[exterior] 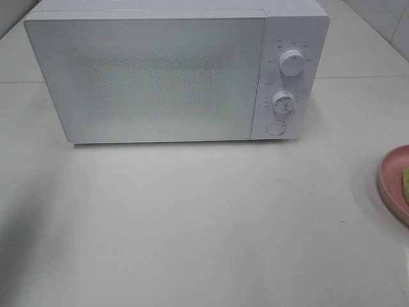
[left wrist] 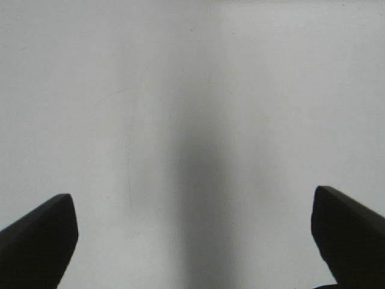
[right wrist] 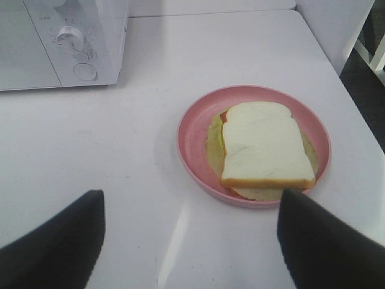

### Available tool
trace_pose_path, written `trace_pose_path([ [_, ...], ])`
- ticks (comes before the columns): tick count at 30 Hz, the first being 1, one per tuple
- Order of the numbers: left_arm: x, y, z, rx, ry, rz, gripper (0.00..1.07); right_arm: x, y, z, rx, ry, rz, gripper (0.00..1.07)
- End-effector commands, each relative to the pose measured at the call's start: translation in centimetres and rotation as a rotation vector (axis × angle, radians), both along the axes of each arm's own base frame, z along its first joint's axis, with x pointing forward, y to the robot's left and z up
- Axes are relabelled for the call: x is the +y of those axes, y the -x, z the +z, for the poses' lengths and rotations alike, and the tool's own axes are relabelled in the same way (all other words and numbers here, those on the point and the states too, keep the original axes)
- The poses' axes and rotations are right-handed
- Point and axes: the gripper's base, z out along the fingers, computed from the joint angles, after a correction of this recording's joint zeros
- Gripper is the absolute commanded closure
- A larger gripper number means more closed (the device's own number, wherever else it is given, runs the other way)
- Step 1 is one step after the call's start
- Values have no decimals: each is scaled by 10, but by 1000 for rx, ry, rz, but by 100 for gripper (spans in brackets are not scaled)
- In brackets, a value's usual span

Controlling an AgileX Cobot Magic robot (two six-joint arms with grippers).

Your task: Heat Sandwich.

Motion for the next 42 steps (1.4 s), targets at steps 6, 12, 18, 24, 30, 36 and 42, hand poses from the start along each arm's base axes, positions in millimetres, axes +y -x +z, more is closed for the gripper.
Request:
trace_pose_path([
  [6, 11, 39, -1, -14, -10, 48, 5, 0, 4, 0, -29, 4, -5, 31],
  [12, 13, 75, -9, -53, -20, 42, 5, 0, 4, 0, -29, 4, -5, 31],
  [18, 14, 97, -12, -97, -34, 39, 5, 0, 4, 0, -29, 4, -5, 31],
  [24, 13, 113, -18, -80, -20, 37, 5, 0, 4, 0, -29, 4, -5, 31],
  [30, 13, 120, -15, -132, -19, 37, 5, 0, 4, 0, -29, 4, -5, 31],
  [36, 13, 128, -11, -185, -17, 38, 5, 0, 4, 0, -29, 4, -5, 31],
  [42, 15, 144, -6, -296, -19, 74, 5, 0, 4, 0, -29, 4, -5, 31],
])
